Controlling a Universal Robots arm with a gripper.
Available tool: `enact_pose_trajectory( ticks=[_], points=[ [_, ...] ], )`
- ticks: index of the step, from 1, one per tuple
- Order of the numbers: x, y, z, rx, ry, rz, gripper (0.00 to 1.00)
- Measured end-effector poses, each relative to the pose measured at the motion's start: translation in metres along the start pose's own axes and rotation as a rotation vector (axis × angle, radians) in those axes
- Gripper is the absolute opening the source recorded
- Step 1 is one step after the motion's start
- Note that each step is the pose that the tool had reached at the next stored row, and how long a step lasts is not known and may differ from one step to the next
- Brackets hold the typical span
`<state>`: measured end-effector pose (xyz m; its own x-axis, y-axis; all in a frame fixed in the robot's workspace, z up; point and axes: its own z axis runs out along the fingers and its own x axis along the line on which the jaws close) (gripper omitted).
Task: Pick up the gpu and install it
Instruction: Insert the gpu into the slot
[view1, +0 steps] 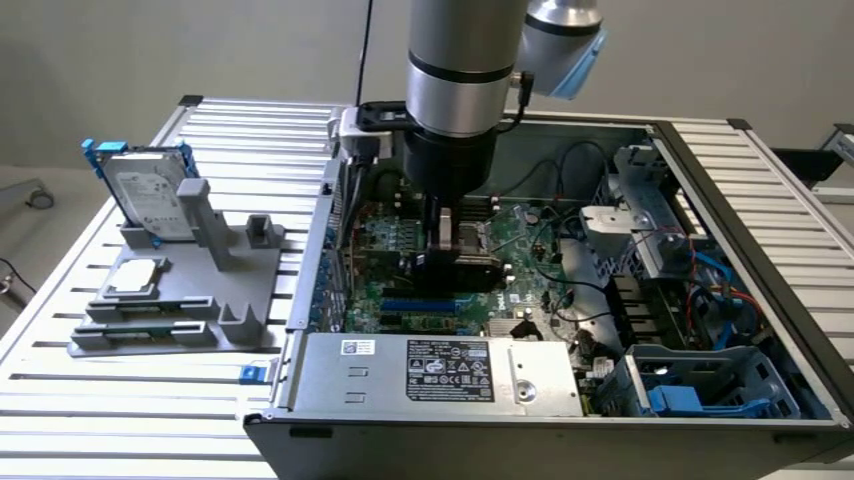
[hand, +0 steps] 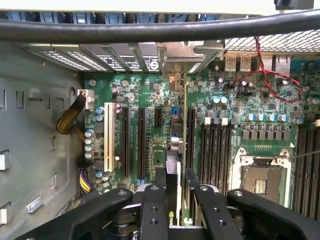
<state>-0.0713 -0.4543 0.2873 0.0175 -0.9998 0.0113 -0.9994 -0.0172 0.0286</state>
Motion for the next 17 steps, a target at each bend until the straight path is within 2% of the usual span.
enact_pose_trajectory(
  ticks=[17],
  points=[
    [0.0010,0.0039,0.0053,-0.0020,-0.0011,0.003,0.26]
  ],
)
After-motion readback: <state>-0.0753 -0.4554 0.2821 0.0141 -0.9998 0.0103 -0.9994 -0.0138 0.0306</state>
